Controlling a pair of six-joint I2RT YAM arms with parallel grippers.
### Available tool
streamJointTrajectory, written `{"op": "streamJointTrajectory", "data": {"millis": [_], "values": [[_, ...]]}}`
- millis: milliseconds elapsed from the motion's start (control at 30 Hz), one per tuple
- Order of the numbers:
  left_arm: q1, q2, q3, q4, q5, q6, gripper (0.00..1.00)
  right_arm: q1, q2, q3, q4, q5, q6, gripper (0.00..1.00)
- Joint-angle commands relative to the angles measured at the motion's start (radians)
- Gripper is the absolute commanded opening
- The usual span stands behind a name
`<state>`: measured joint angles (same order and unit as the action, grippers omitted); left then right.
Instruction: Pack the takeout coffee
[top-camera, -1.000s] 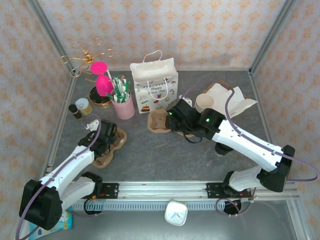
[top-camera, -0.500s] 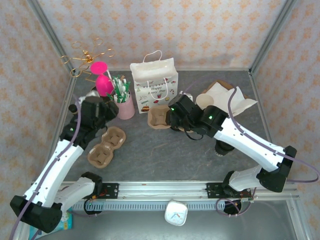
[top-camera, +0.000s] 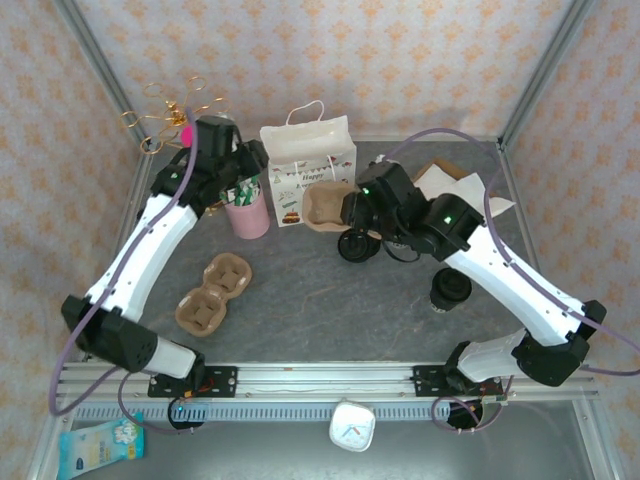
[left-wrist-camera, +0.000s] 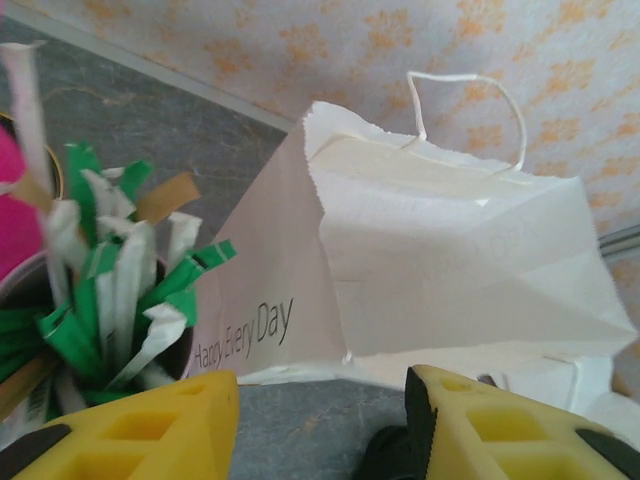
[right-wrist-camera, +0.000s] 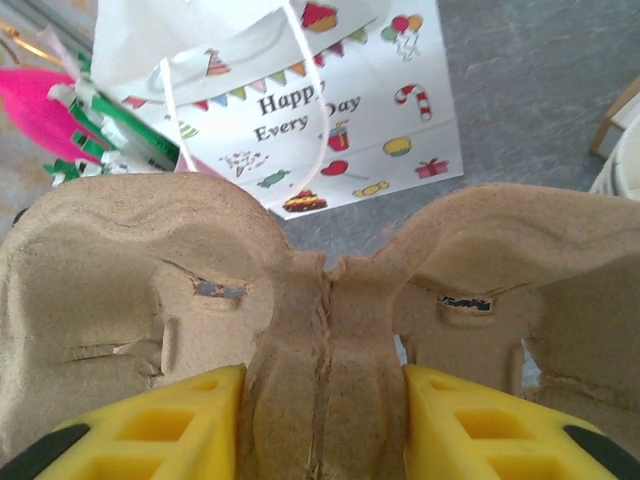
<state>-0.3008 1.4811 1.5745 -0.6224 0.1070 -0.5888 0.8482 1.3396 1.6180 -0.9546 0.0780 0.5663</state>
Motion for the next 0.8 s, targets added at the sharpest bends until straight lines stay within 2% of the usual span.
{"op": "streamJointTrajectory", "data": {"millis": [0,300,400,600,700,767], "values": [[-0.020,0.066,0.088,-0.032,-0.017,0.051,0.50,-0.023,0.002,0.036,-0.028,-0.013,-0.037,0.42],[-0.023,0.284,0.305,-0.173,-0.120,0.152,0.50,-0.056,0.014,0.033,-0.014,-0.033,-0.060,0.41],[-0.023,0.352,0.404,-0.242,-0.146,0.168,0.47,-0.061,0.016,0.035,-0.016,-0.039,-0.064,0.41],[-0.027,0.421,0.511,-0.323,-0.162,0.177,0.35,-0.061,0.016,0.050,-0.031,-0.041,-0.073,0.41],[-0.041,0.421,0.527,-0.331,-0.153,0.153,0.25,-0.063,0.013,0.047,-0.035,-0.044,-0.079,0.41],[-0.054,0.421,0.526,-0.328,-0.172,0.134,0.21,-0.062,0.009,0.041,-0.030,-0.057,-0.084,0.41]]}}
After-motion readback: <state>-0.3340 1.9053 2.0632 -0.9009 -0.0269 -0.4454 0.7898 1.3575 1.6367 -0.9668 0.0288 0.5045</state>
